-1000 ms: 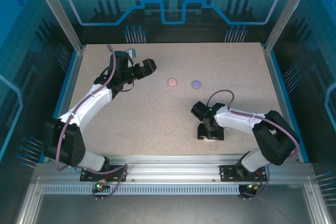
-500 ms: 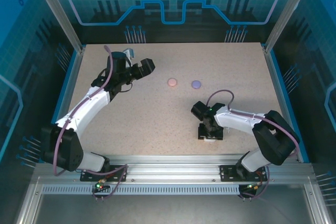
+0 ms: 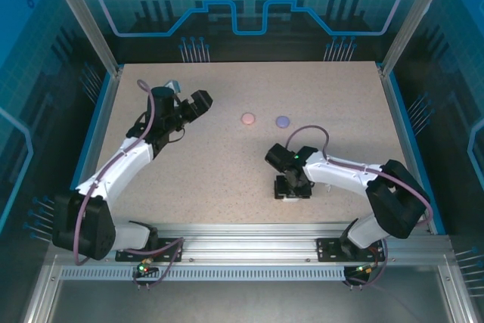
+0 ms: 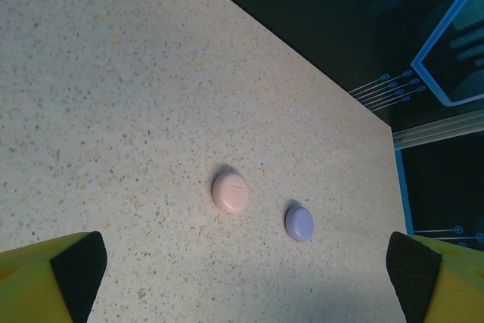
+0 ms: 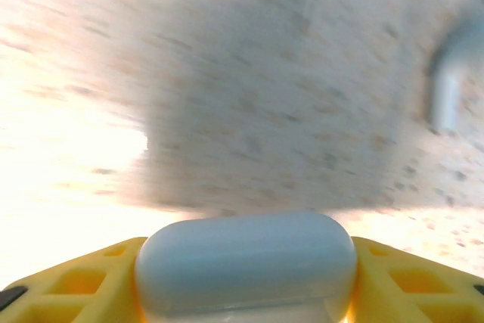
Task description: Insert the wireless bluetooth earbuds into the charging case
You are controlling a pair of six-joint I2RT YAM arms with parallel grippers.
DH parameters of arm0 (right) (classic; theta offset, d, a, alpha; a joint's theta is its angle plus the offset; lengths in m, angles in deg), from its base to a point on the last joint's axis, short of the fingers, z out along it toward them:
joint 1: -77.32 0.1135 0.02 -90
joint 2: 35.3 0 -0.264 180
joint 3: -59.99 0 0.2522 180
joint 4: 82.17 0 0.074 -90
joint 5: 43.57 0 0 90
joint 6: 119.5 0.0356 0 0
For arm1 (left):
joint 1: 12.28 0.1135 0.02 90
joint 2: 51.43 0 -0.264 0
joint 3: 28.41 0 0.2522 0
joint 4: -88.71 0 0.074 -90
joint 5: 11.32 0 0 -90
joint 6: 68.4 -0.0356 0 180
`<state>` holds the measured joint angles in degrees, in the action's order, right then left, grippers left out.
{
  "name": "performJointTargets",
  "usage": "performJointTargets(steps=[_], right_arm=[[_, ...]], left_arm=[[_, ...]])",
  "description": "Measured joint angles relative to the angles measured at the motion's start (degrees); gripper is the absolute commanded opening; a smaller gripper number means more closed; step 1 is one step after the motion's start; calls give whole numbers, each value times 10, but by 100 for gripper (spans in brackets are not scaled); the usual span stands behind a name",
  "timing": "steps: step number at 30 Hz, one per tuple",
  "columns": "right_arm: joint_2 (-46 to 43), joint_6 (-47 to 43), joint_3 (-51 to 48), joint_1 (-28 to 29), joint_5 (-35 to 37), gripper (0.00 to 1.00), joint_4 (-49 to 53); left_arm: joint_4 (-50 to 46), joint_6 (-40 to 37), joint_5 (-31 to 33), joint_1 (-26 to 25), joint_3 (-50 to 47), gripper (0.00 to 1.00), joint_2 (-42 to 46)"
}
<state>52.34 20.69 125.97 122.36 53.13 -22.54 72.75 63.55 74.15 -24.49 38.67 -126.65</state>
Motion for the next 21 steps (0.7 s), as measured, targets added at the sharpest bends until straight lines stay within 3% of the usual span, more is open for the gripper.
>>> performJointTargets(steps=[10,21], right_arm=[[226,27,283,-1,-13,52,3],[336,82,413,-47,-47,53,37]], left_arm=[[61,43,-43,0,-61,99,-15],[194,107,-69,0,-190,99,-30]])
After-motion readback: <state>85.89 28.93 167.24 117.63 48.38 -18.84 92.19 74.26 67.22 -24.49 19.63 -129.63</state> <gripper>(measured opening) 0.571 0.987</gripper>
